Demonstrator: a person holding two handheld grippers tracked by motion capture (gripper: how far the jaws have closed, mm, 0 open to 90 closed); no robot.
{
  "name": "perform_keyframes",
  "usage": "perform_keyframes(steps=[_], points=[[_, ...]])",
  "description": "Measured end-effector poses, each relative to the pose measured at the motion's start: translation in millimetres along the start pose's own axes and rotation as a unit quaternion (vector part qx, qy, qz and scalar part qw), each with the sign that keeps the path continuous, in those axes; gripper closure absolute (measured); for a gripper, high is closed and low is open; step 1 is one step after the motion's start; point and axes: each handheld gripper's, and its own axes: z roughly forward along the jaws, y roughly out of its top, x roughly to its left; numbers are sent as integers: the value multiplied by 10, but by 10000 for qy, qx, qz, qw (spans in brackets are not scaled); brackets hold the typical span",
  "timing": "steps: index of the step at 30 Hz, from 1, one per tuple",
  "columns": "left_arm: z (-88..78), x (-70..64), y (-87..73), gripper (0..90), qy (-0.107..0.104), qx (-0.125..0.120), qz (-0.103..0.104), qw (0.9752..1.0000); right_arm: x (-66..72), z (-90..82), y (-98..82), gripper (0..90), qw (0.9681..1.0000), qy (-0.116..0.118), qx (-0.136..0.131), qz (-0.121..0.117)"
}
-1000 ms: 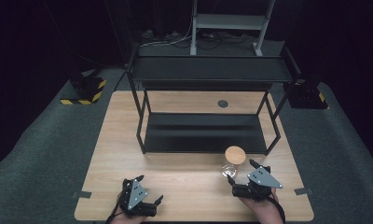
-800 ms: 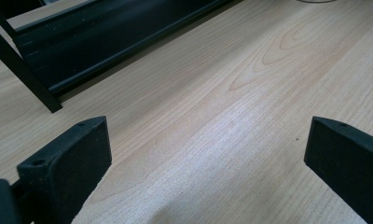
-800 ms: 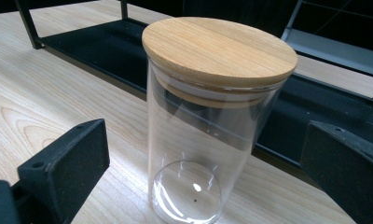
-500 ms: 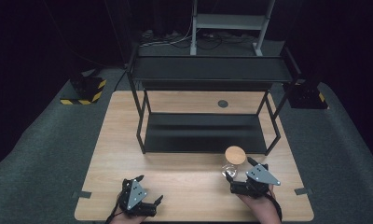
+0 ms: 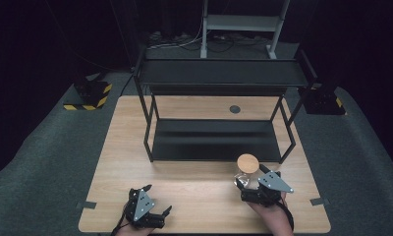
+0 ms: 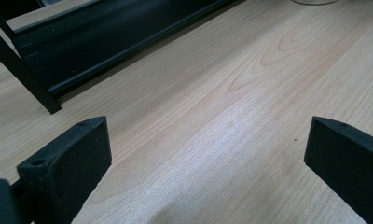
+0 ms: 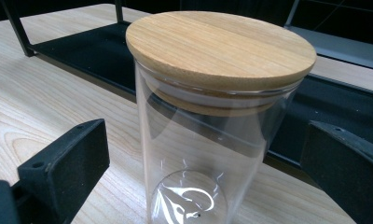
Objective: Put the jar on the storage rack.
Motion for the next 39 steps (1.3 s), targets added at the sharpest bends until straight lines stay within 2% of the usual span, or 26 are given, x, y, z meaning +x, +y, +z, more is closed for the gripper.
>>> perform_keyframes(steps=[17,21,28,39], points=[[-3,4,-2,9,-18,-17,-13,10000,6,54,-28,4,9999,-46,-103,93],[-4,4,-3,9,-32,-30,-20,10000,1,56,-39,31,9998,-40,-144,121],[-4,5,-3,10,-52,-32,-9,10000,-28,60,-56,80,9992,18,-233,323],[-7,9,-4,10,-72,-45,-24,10000,-30,103,-68,140,9988,91,-243,407]])
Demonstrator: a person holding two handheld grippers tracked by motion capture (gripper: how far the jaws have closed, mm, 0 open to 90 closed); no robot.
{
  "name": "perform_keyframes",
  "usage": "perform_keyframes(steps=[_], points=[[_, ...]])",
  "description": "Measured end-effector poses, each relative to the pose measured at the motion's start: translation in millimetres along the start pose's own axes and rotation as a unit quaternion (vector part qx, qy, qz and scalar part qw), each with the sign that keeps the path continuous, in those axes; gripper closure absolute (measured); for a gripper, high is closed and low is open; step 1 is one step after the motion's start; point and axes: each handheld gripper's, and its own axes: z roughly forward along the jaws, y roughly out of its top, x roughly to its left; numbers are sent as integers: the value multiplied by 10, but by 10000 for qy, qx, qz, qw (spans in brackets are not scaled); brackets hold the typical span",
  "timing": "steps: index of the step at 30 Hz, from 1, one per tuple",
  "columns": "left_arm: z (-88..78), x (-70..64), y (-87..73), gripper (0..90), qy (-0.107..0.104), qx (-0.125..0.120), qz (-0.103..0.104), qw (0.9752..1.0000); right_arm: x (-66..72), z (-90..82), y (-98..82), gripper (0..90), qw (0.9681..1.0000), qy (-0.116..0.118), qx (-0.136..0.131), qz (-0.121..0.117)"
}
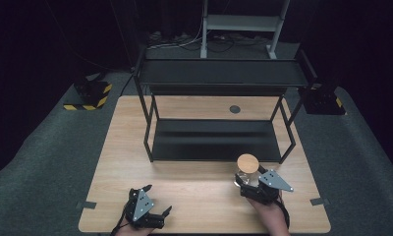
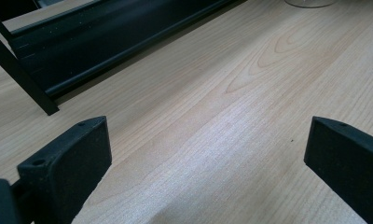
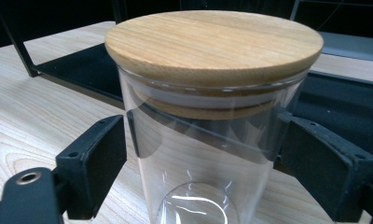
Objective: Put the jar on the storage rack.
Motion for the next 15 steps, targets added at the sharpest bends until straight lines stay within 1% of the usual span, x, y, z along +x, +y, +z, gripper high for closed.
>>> perform_keyframes(steps=[1,3,7,12,15], points=[[0,0,0,10,0,-2,-4,10000,-8,5,-6,152,10000,-17,-14,47],[-1,1,-1,10,0,-10,-13,10000,-11,5,-7,158,10000,-6,-26,69],[-2,3,-2,10,-7,-18,-23,10000,-19,15,-21,189,9999,63,-38,118],[-3,5,-2,10,-12,-23,-41,10000,-33,32,-40,209,9996,128,-61,246],[-4,5,-3,10,-12,-28,-44,10000,-36,34,-45,223,9995,157,-67,272]])
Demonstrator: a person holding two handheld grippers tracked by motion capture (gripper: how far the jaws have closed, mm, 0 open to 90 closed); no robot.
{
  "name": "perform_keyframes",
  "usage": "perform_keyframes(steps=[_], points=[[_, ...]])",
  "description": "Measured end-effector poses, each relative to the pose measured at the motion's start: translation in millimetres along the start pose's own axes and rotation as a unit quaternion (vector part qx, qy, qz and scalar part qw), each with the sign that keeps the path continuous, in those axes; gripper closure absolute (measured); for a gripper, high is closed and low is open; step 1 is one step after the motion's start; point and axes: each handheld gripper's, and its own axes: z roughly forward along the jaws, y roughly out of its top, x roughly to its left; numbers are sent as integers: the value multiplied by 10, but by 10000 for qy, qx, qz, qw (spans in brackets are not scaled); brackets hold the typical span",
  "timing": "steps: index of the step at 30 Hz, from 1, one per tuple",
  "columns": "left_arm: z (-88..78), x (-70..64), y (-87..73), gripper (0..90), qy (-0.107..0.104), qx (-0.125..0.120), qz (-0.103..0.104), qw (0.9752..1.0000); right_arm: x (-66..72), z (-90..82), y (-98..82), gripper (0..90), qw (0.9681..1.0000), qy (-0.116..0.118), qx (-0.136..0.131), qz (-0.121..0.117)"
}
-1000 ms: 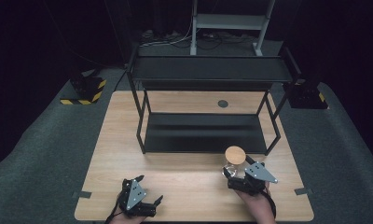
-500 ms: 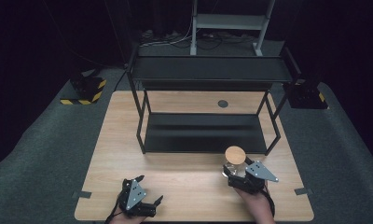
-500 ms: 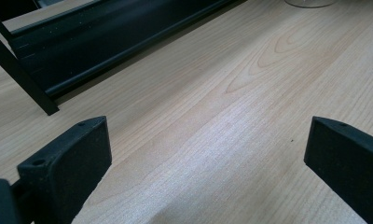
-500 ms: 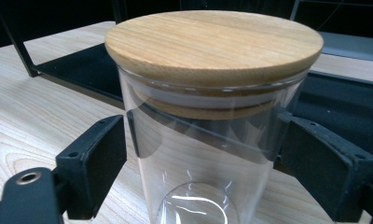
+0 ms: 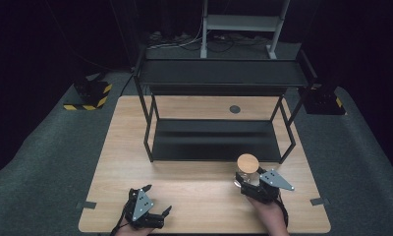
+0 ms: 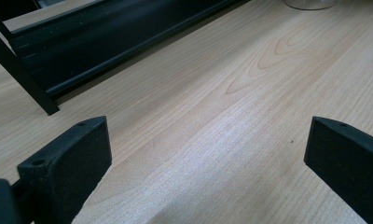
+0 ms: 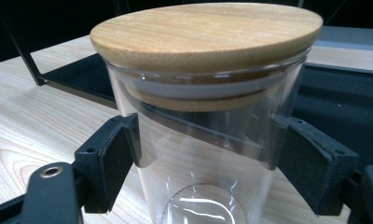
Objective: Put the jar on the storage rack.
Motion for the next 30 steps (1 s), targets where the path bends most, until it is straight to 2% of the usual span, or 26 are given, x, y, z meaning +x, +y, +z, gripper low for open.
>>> perform_keyframes(steps=[10,30], points=[[-1,1,0,10,3,-5,-6,10000,-6,-1,-3,241,10000,32,-23,-35],[-2,3,-1,10,-12,-11,-9,10000,10,-14,26,254,9997,-64,-32,-229]])
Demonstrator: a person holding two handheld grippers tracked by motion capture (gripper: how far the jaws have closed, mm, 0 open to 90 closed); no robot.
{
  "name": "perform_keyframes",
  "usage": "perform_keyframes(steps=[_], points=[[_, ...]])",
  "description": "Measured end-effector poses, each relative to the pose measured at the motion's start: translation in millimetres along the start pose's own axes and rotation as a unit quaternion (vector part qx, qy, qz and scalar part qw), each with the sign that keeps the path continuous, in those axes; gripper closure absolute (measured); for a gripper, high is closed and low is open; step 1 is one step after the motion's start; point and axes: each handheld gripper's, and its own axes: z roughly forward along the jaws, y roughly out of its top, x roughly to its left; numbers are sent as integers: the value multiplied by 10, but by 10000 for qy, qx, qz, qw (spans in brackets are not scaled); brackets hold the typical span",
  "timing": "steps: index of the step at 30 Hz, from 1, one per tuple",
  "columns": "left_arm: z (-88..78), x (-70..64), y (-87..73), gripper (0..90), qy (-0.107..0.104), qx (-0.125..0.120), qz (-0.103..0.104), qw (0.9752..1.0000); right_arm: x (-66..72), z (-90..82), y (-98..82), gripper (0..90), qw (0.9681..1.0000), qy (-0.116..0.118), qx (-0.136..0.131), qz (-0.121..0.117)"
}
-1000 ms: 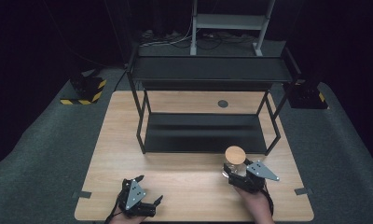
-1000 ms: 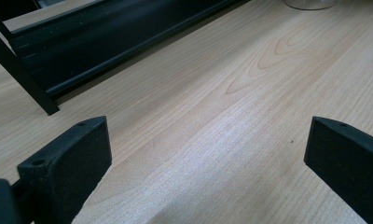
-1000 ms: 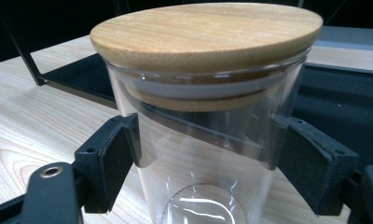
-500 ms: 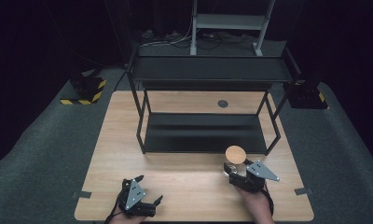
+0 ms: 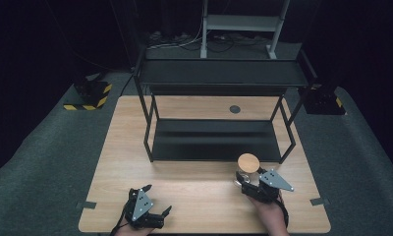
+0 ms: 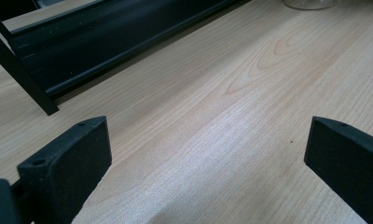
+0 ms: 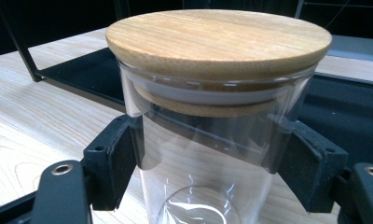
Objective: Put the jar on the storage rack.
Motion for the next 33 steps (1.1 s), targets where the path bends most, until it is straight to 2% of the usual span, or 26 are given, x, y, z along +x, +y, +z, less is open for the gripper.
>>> perform_keyframes(steps=[15,33], points=[[0,-5,0,10,0,2,26,10000,5,-18,117,255,9999,-40,-84,-75],[-1,2,0,9,-25,-6,5,10000,52,46,233,255,9998,-8,-125,-135]])
